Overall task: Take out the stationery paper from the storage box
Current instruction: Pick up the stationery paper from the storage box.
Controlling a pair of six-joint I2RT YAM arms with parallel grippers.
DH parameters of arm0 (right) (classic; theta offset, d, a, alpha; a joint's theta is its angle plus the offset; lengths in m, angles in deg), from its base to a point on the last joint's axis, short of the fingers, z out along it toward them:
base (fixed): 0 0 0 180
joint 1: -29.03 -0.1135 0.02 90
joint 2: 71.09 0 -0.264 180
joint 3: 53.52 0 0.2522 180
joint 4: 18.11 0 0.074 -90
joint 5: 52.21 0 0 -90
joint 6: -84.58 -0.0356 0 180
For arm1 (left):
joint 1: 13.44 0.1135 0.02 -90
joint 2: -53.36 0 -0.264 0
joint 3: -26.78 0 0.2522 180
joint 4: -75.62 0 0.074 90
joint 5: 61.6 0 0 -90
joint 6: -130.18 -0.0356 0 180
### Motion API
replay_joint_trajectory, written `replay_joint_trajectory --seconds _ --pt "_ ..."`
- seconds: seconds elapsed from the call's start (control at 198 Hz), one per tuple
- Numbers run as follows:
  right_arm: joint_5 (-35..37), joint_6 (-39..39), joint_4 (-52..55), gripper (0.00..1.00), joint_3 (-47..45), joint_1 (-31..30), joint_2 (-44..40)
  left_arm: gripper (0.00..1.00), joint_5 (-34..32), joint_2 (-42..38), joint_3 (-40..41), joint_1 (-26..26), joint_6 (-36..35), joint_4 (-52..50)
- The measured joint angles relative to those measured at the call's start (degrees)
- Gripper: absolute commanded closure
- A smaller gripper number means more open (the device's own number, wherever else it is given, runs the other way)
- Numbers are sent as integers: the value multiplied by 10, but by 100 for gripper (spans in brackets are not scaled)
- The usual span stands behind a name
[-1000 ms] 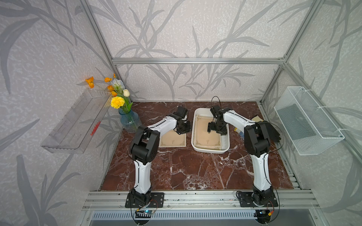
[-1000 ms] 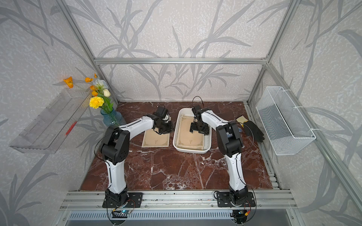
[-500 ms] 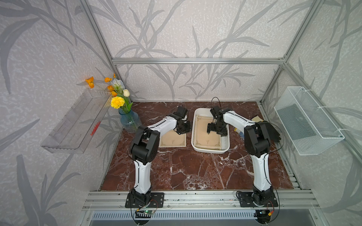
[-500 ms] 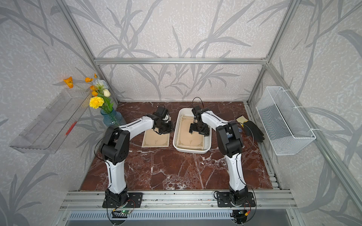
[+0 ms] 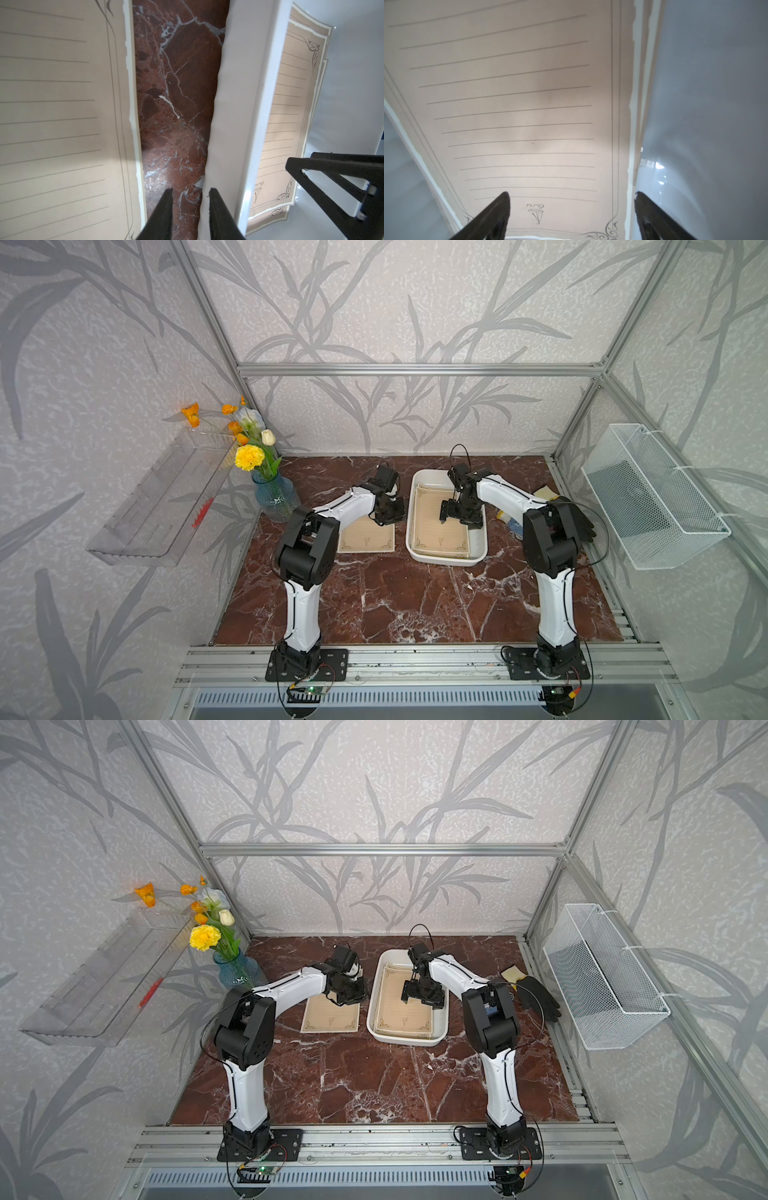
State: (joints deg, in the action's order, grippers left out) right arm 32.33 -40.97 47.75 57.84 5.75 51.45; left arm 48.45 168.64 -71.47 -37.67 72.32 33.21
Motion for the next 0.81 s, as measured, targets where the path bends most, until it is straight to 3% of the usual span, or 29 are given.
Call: replay_joint_trajectory --seconds 0.809 --pt "-11 -14 -6 7 -36 0 -1 69 0 0 4 -2 9 4"
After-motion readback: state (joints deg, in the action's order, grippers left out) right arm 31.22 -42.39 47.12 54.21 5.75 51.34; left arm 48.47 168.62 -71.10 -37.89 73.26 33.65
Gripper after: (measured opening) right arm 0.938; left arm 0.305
